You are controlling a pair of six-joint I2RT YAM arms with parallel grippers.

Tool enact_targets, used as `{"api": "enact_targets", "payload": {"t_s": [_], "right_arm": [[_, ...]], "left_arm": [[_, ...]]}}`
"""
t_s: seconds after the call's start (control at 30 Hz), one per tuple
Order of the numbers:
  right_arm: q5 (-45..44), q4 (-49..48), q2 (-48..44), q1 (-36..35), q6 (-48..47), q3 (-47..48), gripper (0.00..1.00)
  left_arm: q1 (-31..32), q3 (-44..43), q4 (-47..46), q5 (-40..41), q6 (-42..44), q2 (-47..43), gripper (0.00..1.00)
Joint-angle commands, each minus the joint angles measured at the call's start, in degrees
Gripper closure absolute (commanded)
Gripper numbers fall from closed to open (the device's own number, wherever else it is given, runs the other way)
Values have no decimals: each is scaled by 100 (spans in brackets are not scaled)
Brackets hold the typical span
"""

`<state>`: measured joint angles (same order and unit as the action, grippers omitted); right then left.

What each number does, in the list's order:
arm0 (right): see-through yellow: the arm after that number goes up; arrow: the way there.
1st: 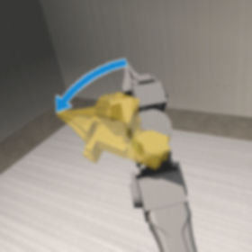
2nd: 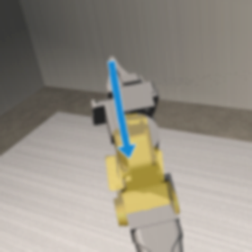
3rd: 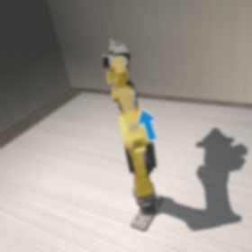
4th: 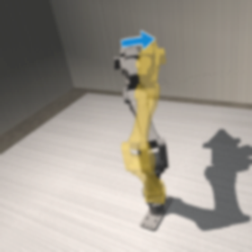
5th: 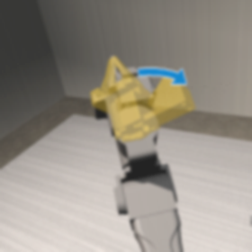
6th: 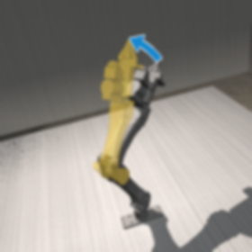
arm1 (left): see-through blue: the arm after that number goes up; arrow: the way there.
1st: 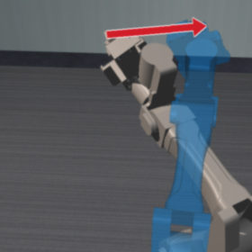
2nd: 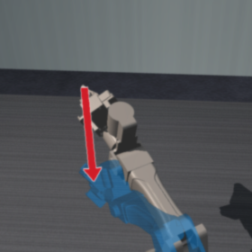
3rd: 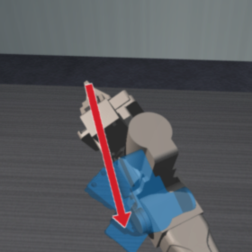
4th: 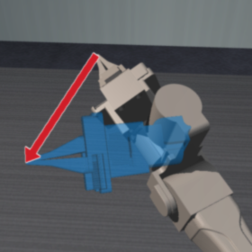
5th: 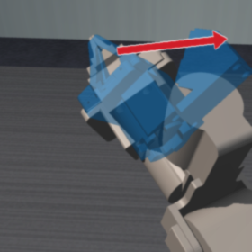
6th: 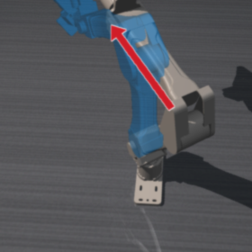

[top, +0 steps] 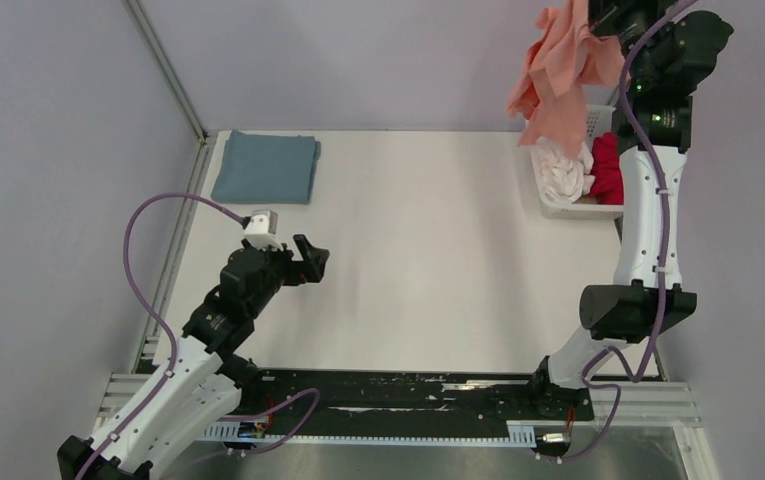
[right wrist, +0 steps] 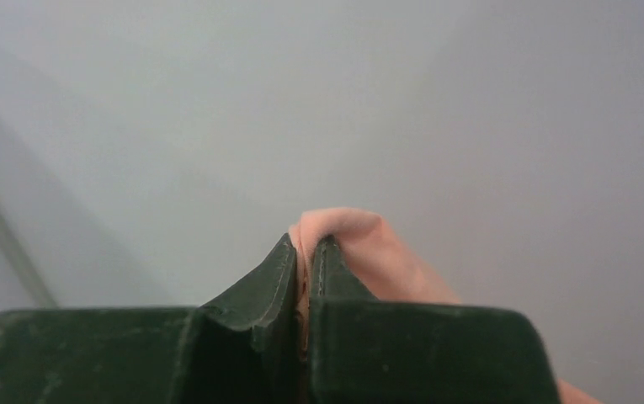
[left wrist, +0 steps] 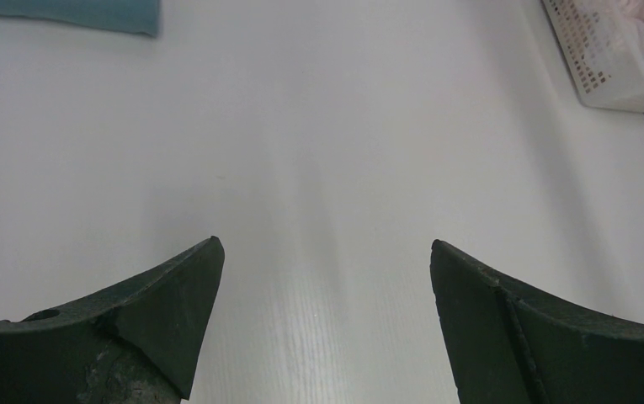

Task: Fold and stack the t-shirts
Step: Move the tshirt to the center of the board

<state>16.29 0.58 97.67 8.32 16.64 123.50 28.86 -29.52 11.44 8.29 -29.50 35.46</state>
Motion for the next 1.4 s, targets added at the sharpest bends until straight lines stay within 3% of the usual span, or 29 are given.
{"api": "enact_targets", "payload": {"t_s": [0.0,0.2,0.33,0.47,0.67,0.87,0.93,0.97,1.07,1.1,1.23,1.37], "right_arm": [[1369,-483,-550,-870,640,105,100],[1064,-288,-883,-2650,-292,-127,100],[1319,-604,-951,-3293,-13,-498,100],[963,-662,-1192,-3573,179,-1161,100],[-666,-761,-2671,-3569,-187,-4298,95],[-3196,-722,-3979,-3459,81,-7848,86],[-3600,-584,-4006,-3283,431,-8675,78],[-3747,-386,-3937,-3173,622,-8904,68],[-4161,751,-3599,-2935,873,-8873,25],[-4433,1078,-3481,-2930,879,-8739,17],[-5256,1929,-3453,-2927,1080,-8284,0],[-5009,2006,-3783,-2931,1070,-8202,0]], "left_arm": [[2,-41,0,180,-179,-57,0],[-2,123,136,141,-441,-341,0],[5,203,291,128,-538,-630,0],[3,114,737,170,-692,-991,0],[-1,70,1442,131,-976,-1731,0],[-2,438,1609,114,-1364,-2230,0],[-3,511,1671,184,-1463,-2165,0],[-3,540,1670,196,-1485,-2063,0],[-3,533,1557,146,-1560,-1734,0],[-3,512,1507,129,-1592,-1518,0],[5,380,1124,-207,-1562,-730,0],[9,109,435,-1216,-1536,251,0]]}}
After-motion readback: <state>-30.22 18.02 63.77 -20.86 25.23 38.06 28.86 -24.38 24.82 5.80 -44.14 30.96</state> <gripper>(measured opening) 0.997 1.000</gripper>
